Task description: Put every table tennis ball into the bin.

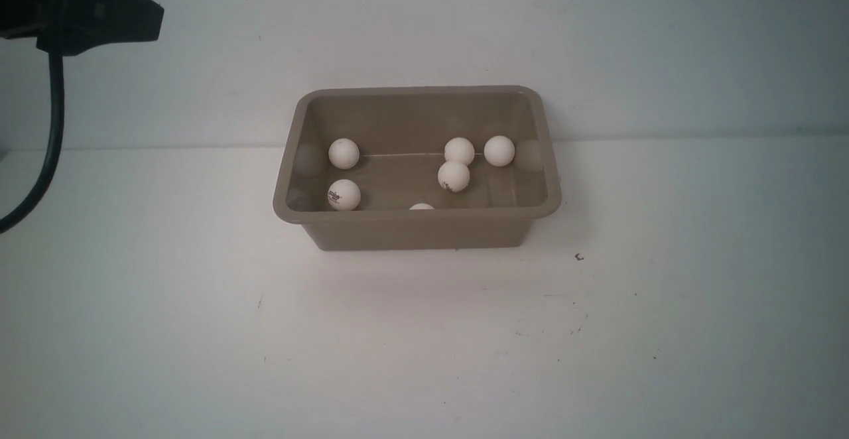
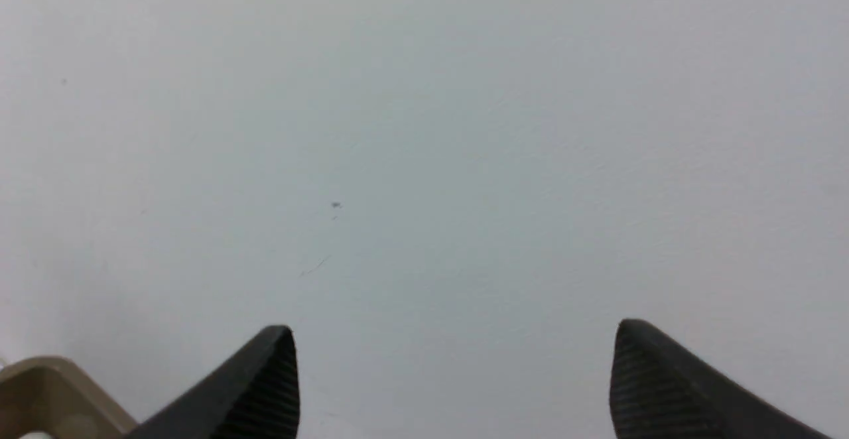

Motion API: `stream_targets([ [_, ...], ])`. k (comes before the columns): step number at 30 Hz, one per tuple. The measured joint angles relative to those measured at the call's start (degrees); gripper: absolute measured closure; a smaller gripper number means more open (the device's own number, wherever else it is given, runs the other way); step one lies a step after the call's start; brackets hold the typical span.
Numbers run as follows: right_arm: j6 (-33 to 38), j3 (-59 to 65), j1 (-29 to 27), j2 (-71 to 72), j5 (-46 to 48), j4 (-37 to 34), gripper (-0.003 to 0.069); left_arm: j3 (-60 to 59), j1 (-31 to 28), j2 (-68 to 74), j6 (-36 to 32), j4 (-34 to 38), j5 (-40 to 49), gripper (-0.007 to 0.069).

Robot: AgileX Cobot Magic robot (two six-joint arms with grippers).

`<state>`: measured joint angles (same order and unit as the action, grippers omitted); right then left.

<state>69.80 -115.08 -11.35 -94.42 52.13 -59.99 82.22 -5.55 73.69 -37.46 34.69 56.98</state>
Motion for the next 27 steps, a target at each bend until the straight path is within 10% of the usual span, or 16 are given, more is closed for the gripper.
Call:
stream_targets([
  [15,-26.03,0.00,-12.54,15.45,3.66,16.33,0.0085,0.00,0.00,0.00,-1.05,1.81,-0.11,0.0199],
  [27,-32.06,1.80,-8.65,22.90,16.57,7.85,0.0085,0.00,0.00,0.00,-1.10,2.70,-0.11,0.0199],
])
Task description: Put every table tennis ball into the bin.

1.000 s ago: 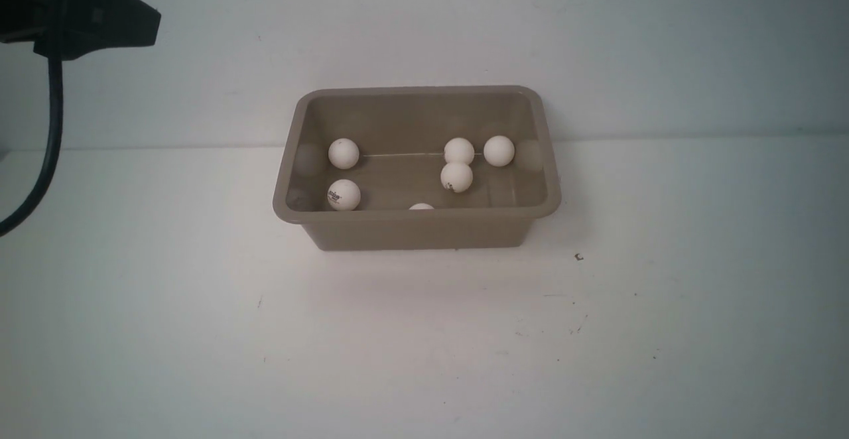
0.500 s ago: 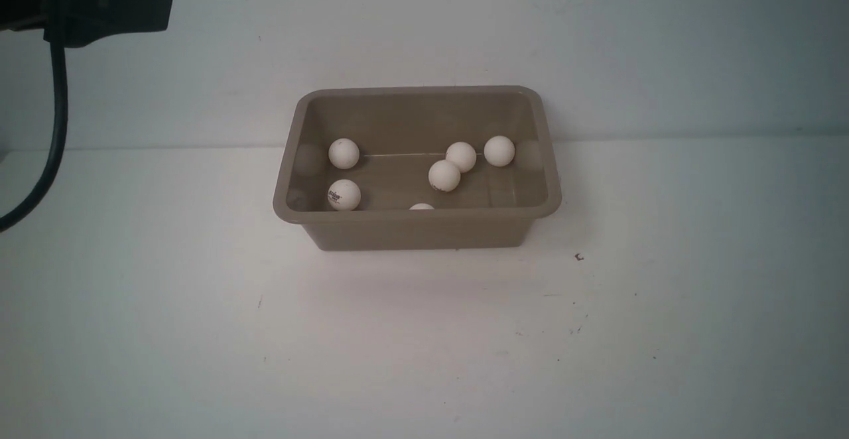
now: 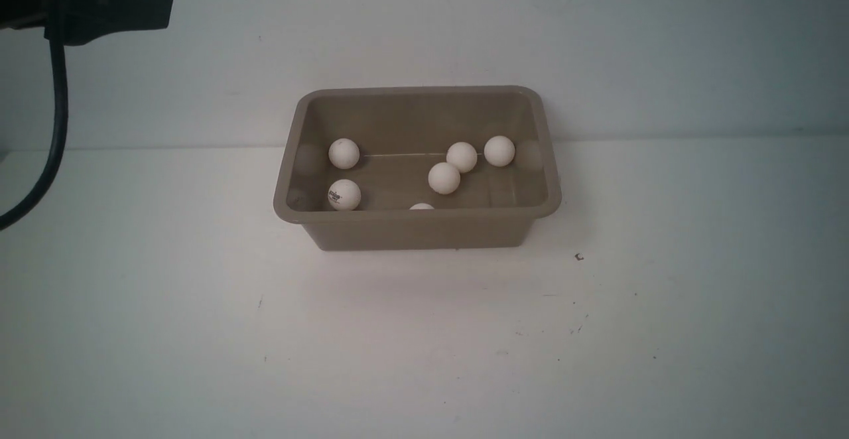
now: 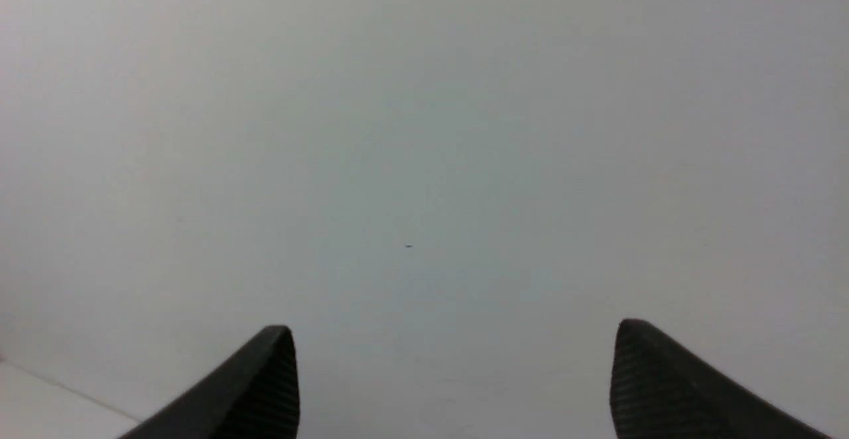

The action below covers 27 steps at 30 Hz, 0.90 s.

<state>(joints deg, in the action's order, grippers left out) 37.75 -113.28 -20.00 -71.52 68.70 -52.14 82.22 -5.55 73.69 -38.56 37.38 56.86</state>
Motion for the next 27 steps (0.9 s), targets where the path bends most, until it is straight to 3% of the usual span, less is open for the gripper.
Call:
stream_targets([
  [7,1.17,15.88,9.39,8.55,-2.20,0.53,0.0085,0.00,0.00,0.00,-0.86,2.84,0.20,0.0199],
  [12,5.65,34.24,16.20,12.63,-7.82,3.22,0.0085,0.00,0.00,0.00,-1.85,4.94,1.39,0.0199],
  [17,7.61,46.93,17.94,18.56,-14.71,10.68,0.0090,0.00,0.00,0.00,-1.92,6.20,2.03,0.0199],
  [27,5.68,64.34,17.94,34.09,-28.38,18.97,0.0090,0.00,0.00,0.00,-2.06,6.37,2.79,0.0199],
])
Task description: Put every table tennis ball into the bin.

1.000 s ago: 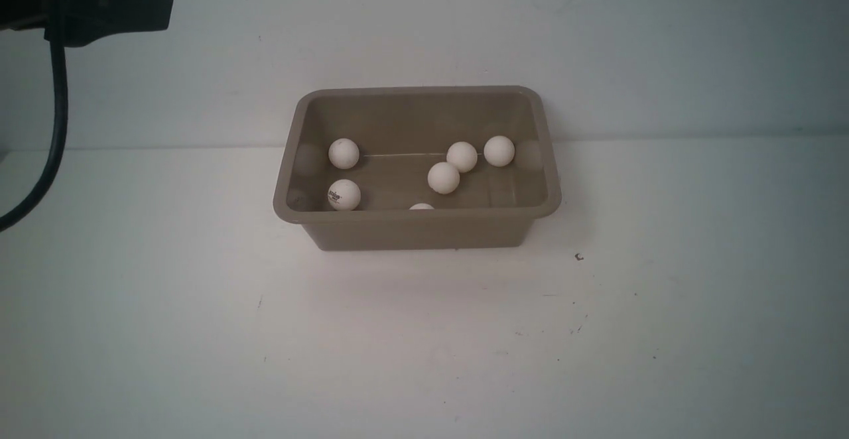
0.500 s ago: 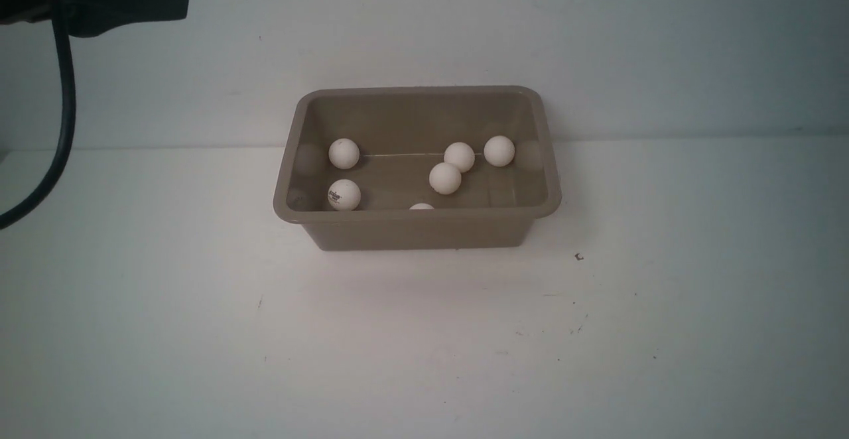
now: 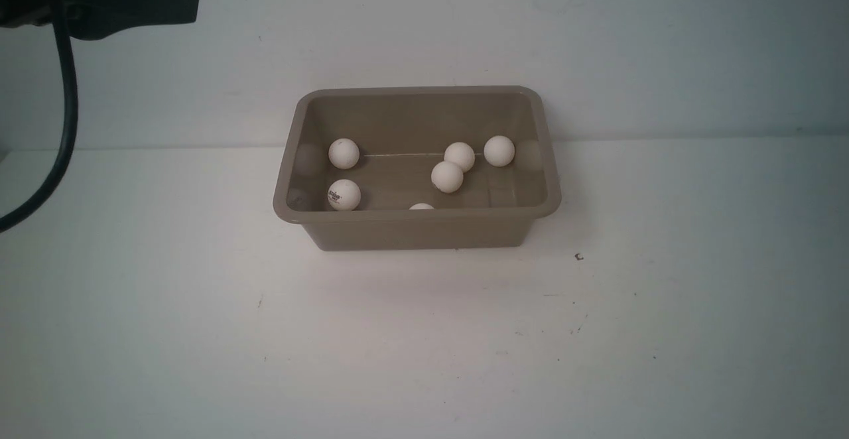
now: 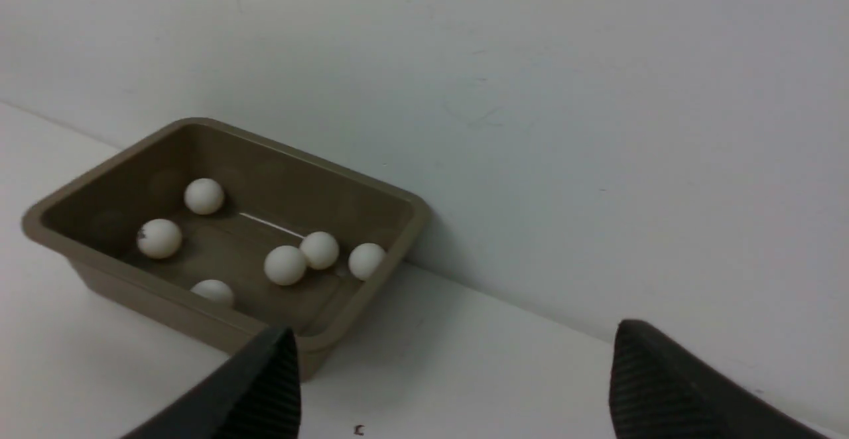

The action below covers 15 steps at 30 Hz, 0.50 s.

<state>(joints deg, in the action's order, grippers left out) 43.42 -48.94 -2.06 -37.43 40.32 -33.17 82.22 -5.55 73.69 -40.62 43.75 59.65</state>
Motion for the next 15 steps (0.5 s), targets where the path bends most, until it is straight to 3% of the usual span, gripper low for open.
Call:
stream_targets([
  [8,-12.98,9.98,0.00,7.00,-4.57,13.79,0.0090,0.00,0.00,0.00,-0.06,0.35,0.05,0.0199],
  [15,-16.60,18.28,0.00,7.94,-7.58,15.61,0.0102,0.00,0.00,0.00,-0.97,1.39,0.05,0.0199],
])
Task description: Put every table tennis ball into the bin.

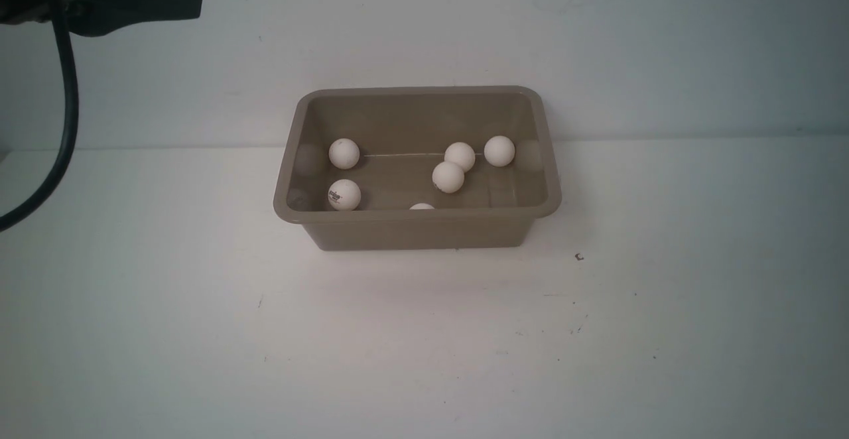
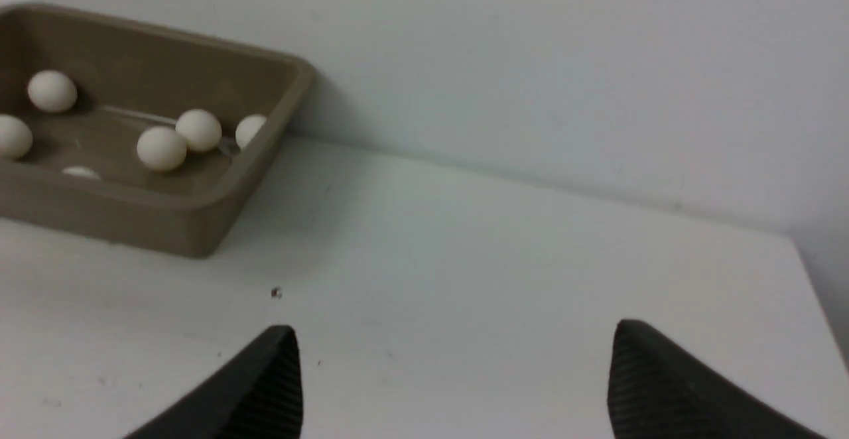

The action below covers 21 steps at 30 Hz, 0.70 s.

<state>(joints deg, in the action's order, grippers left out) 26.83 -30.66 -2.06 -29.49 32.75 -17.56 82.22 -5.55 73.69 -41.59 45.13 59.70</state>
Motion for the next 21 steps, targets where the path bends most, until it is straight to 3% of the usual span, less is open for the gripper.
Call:
stream_targets([
  [11,-0.21,6.03,0.00,0.00,0.15,1.05,0.0176,0.00,0.00,0.00,-0.58,1.00,0.24,0.0199],
  [21,-0.21,6.03,0.00,0.00,11.01,3.27,0.0258,0.00,0.00,0.00,-0.81,1.20,0.41,0.0199],
])
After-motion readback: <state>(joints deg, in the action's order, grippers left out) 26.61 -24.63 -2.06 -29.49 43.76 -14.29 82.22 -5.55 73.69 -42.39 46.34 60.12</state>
